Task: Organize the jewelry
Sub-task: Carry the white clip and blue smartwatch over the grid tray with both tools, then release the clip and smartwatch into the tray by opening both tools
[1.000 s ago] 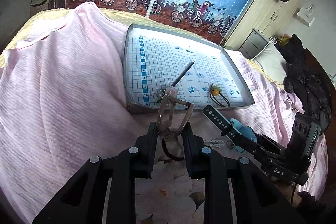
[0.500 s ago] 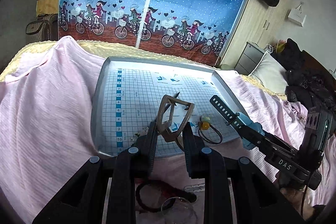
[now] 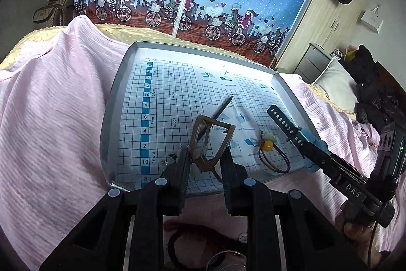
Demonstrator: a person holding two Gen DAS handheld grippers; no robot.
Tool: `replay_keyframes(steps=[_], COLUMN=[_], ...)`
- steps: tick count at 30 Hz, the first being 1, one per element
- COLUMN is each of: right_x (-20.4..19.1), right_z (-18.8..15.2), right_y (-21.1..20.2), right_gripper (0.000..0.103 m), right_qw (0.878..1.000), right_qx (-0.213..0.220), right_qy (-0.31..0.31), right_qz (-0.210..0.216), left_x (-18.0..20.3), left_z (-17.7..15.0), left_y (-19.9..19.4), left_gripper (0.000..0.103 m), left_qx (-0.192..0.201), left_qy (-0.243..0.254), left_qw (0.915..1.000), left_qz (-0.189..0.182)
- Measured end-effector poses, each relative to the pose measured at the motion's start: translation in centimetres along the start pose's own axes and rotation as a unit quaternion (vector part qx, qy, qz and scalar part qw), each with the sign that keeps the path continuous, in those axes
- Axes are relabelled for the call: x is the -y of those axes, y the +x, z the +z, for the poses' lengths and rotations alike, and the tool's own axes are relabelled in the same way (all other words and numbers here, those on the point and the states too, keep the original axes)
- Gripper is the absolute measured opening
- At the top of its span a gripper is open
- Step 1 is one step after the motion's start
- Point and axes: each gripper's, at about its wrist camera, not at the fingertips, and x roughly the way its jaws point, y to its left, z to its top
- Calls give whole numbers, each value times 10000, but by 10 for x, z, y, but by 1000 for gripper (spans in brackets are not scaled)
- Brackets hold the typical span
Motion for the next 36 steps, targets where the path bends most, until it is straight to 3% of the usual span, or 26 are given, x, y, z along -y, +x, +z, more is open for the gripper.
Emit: replay_keyframes(steps=[10,12,14,16,18,19,21,22,24,29,36], right_x=[-1,-3,-5,-7,-8,-8,-10,-12,-16,-32,-54], right_z=[1,2,3,4,4,3,1,1,0,0,-20], right_y=[12,6,-1,-9,-17,-22,-35,-41,-59,-102,-164], right_gripper=[59,63,74,79,80,83,94,102,103,103,103], right_qw=[9996,9996,9996,9994,9994,9993,9989,9986,9974,9928,9833], right_qx=[-164,-92,7,113,197,240,361,435,643,1047,1546], right_qy=[-170,-230,-291,-316,-289,-278,-273,-279,-326,-582,-958], right_qz=[165,117,71,-4,-32,-54,-80,-76,-49,17,-54], left_x=[8,8,8,7,6,5,5,5,7,21,46], left_z=[0,0,1,1,1,1,1,1,1,-2,-27], left_y=[4,3,0,-5,-12,-18,-34,-42,-60,-109,-168], left_gripper=[21,33,45,50,62,67,85,88,101,101,101], left_qx=[-285,-307,-228,-151,-58,27,309,422,664,1208,1753], left_qy=[150,148,130,92,15,-16,-69,-80,-80,124,391], left_qw=[9994,9993,9994,9995,9997,9996,9990,9986,9974,9924,9827], left_qz=[79,133,219,261,257,274,317,307,282,210,444])
